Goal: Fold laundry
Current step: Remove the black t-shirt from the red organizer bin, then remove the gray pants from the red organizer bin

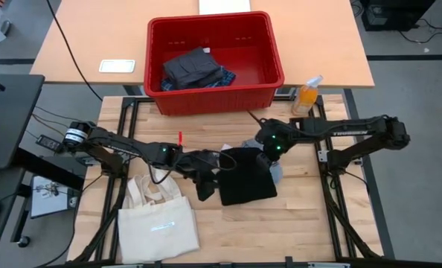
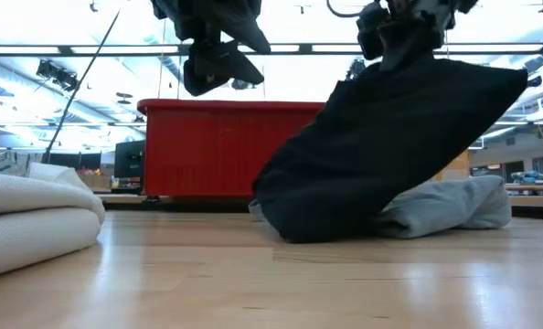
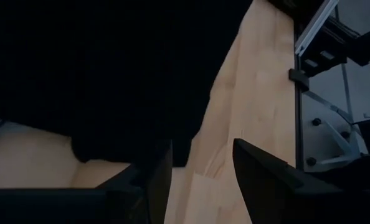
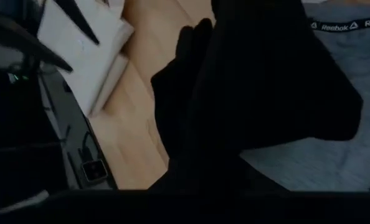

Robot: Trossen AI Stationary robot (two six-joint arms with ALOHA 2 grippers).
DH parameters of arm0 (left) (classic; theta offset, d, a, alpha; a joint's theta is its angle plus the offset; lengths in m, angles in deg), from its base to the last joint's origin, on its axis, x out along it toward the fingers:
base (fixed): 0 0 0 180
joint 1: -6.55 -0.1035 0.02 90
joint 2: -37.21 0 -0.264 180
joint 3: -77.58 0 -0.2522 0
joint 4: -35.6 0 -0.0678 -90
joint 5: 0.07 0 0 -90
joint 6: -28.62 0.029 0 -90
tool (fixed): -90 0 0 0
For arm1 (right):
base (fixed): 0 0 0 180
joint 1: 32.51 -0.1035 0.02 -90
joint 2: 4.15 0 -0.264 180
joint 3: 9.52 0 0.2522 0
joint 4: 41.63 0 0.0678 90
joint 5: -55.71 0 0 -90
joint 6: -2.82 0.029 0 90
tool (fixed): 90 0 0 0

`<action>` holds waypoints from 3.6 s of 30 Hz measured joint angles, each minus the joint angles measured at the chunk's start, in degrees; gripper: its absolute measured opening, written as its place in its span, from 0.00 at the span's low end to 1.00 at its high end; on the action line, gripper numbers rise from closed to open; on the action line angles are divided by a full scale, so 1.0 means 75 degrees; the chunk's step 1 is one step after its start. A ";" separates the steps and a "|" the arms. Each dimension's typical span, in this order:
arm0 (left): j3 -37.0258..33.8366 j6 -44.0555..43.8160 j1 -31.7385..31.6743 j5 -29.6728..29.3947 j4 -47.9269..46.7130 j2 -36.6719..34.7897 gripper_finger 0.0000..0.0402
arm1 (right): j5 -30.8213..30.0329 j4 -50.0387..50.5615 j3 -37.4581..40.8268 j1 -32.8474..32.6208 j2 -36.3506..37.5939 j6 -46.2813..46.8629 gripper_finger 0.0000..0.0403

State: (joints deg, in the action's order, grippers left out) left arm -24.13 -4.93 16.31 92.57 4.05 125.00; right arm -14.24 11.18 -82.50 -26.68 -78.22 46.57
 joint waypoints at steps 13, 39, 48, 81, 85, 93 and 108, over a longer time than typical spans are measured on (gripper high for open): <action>0.0000 -0.0045 0.0000 0.0002 0.0004 -0.0035 0.43 | -0.0049 0.2413 -0.1869 0.0743 -0.0697 -0.1658 0.05; 0.0000 0.0224 0.0000 0.0002 0.0007 -0.0035 0.43 | -0.1277 0.0759 0.1199 0.2940 -0.0990 -0.6171 0.37; 0.0000 0.0432 0.0000 0.0005 0.0007 -0.0035 0.43 | -0.1555 0.1487 0.0768 0.3541 -0.0990 -0.6182 0.74; -0.0003 0.1191 -0.0714 -0.1015 0.0051 -0.1440 0.43 | -0.3484 0.1523 0.0927 0.3050 -0.0829 -0.4432 0.66; -0.0003 0.1199 -0.0840 -0.1013 0.0117 -0.1535 0.43 | -0.2881 0.2161 0.0211 0.2845 -0.0374 -0.3968 0.64; 0.0000 0.1594 -0.1587 -0.1257 0.0947 -0.1535 0.43 | -0.0098 0.0615 -0.0989 0.2517 0.0563 -0.3701 0.63; 0.1839 0.1996 -0.5154 0.0192 0.0394 -0.1277 0.43 | 0.0053 -0.0451 -0.3000 0.2758 -0.0324 -0.3139 0.61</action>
State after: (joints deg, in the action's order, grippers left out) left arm -10.33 10.03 -22.34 94.01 7.00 115.42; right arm -13.84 7.79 -104.99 -6.00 -80.64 23.03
